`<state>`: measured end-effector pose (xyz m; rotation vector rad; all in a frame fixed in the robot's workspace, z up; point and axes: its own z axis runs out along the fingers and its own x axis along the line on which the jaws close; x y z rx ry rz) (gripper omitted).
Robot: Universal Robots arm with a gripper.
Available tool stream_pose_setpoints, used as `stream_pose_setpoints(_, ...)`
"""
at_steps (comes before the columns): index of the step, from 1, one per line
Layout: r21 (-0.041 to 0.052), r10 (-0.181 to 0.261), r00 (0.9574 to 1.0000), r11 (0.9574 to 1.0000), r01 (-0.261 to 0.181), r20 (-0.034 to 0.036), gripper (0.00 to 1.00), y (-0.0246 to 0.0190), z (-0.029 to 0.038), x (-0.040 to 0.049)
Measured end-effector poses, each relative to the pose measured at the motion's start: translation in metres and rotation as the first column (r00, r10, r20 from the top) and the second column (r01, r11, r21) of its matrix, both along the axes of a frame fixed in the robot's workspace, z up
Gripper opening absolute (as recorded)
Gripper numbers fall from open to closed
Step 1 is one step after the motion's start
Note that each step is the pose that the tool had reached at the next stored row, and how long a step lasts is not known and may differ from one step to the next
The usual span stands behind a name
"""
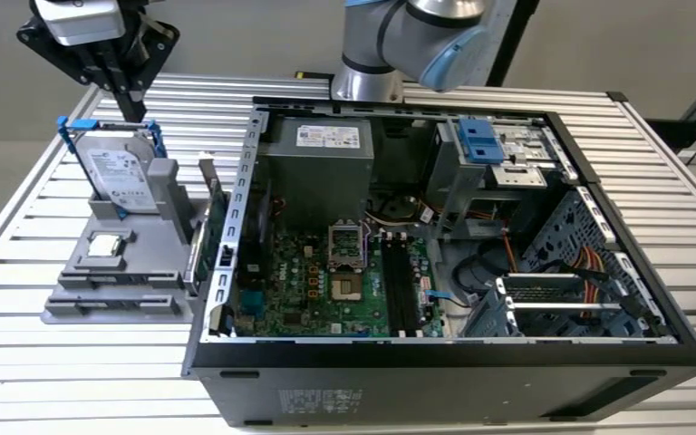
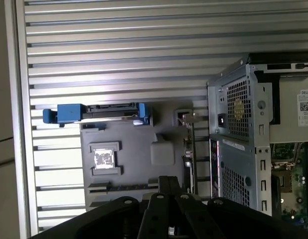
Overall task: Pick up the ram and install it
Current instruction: 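Reach for the ram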
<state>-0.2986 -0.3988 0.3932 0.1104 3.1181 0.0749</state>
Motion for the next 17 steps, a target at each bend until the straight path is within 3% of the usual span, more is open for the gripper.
stream_pose_setpoints(17, 0.0001, 0.001, 1.0000, 1.0000, -0.001, 0.0001, 0.00, 0.0000, -0.0001, -0.0197)
